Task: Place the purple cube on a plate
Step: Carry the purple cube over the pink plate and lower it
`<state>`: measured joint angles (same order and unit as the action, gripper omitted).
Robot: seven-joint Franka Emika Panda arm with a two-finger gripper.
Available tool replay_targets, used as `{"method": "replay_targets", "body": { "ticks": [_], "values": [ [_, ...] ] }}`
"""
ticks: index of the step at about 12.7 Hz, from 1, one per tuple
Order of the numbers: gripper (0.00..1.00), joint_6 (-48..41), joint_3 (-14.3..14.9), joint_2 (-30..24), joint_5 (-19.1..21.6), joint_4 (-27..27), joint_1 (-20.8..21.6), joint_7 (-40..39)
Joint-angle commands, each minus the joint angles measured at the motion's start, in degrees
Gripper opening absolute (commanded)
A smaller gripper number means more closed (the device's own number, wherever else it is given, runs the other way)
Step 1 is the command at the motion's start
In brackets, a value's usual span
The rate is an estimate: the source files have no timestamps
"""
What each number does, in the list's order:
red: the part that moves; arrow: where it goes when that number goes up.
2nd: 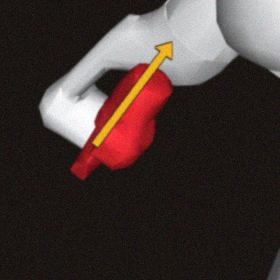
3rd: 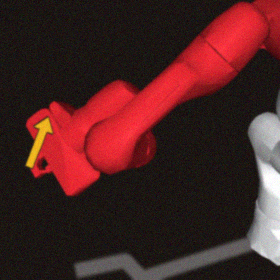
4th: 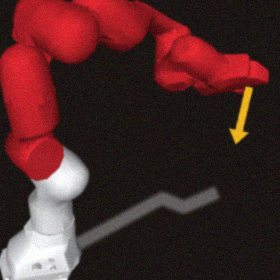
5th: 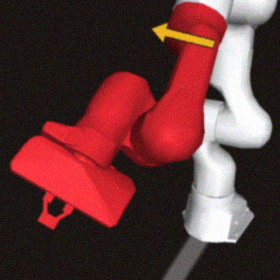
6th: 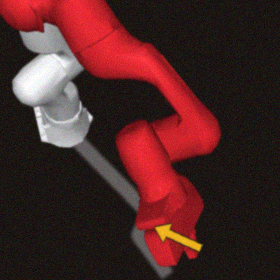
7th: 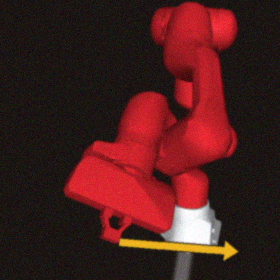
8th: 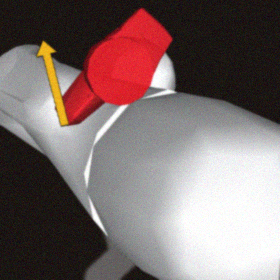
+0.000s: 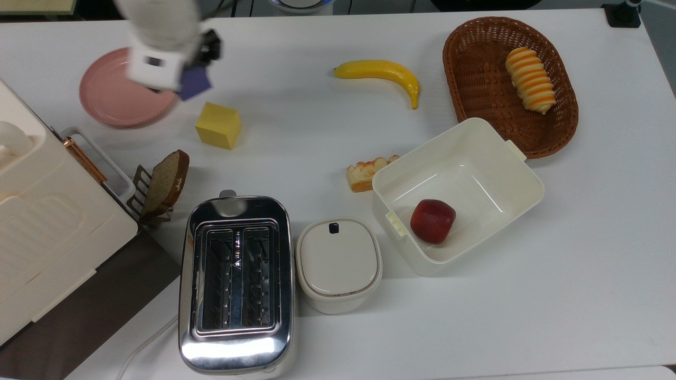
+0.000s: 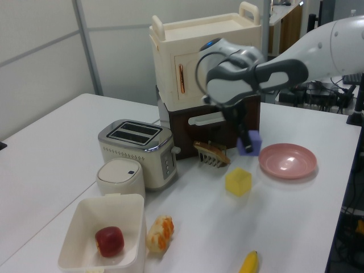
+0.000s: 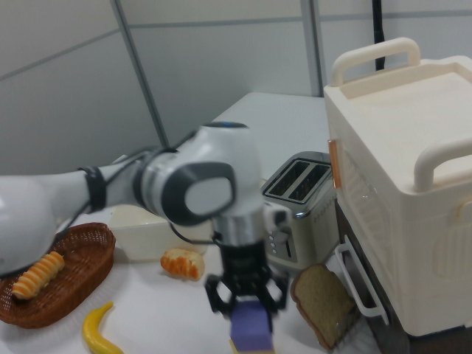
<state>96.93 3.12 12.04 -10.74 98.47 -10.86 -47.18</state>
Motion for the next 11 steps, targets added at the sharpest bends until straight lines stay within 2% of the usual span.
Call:
{"method": "replay_targets", "body": {
  "ticks": [1, 3, 6, 8, 9, 10, 11],
  "values": [
    [0.5, -0.7, -0.1, 1.0, 0.7, -0.2, -7.6, -4.9],
    [0.51, -0.5, -0.1, 2.3, 0.5, -0.2, -11.4, -7.2],
    [0.57, 0.4, 0.0, 5.4, -0.6, -0.2, -13.6, -7.8],
    [0.74, 1.9, 0.0, 6.7, -0.5, 0.1, -13.6, -7.5],
    [0.91, 1.9, 0.0, 6.8, -0.5, 0.1, -13.6, -7.3],
    [1.0, 1.7, 0.0, 6.6, -0.6, 0.1, -13.7, -7.7],
    [1.0, 1.7, 0.0, 6.6, -1.5, 0.1, -13.3, -7.7]
  ]
}}
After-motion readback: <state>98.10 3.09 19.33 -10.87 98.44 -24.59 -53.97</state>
